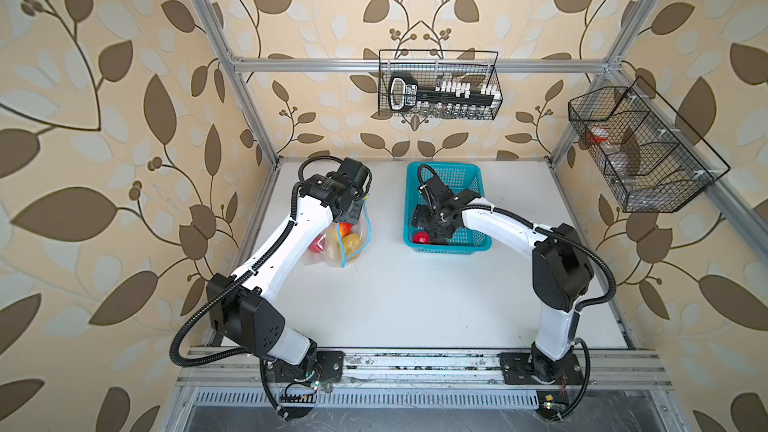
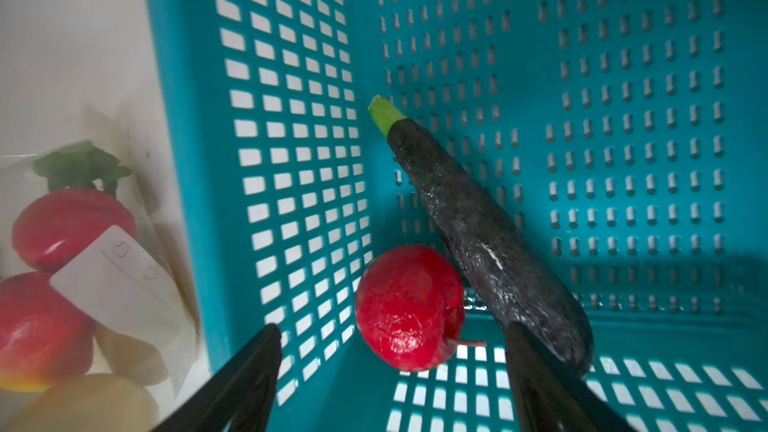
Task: Place the food in the zip-top bag and seal the zipper
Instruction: 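Raise the right gripper and move it back over the basket, then lower the right gripper onto the red radish and close on it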
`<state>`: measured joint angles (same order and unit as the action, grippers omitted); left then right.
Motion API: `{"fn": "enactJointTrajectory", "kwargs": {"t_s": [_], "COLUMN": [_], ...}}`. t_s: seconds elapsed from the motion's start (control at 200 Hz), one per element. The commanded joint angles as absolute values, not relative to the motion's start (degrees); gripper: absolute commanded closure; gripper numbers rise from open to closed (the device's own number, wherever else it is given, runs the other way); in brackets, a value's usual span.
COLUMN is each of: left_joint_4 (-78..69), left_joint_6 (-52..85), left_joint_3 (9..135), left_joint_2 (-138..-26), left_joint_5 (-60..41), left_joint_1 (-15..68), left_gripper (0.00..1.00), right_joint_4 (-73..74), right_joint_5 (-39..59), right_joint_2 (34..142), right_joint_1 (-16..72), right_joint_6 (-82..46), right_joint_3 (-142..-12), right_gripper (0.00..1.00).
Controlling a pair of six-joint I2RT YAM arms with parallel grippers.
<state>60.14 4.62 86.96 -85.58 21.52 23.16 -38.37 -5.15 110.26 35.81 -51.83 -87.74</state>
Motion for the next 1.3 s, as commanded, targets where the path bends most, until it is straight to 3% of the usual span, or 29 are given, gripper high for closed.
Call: {"fn": "enactJointTrajectory", "kwargs": {"t_s": [0.0, 0.94, 1.295], "left_joint_4": [60.12, 59.96, 60.16], "left_joint_6": [4.22, 4.22, 4.31], "left_joint_3": [87.5, 87.3, 87.62], "left_joint_2": [-84.48, -84.28, -84.55], "left_joint_5": [22.8, 22.32, 22.32], "left_joint_1": [22.59, 22.34, 22.24], "left_gripper": [1.0, 1.0, 1.0], "right_joint_4": [-38.41, -35.95, -35.02], "right_joint_5": [-3.6, 2.2, 5.19], "right_joint_2": [111.64, 119.35, 120.47], "right_joint_1": [35.64, 33.14, 31.55], "right_joint_6": [-52.48, -53.4, -53.36], "right_joint_3": [-87.19, -87.65, -87.55], "right_gripper": [0.17, 0.33, 0.49]}}
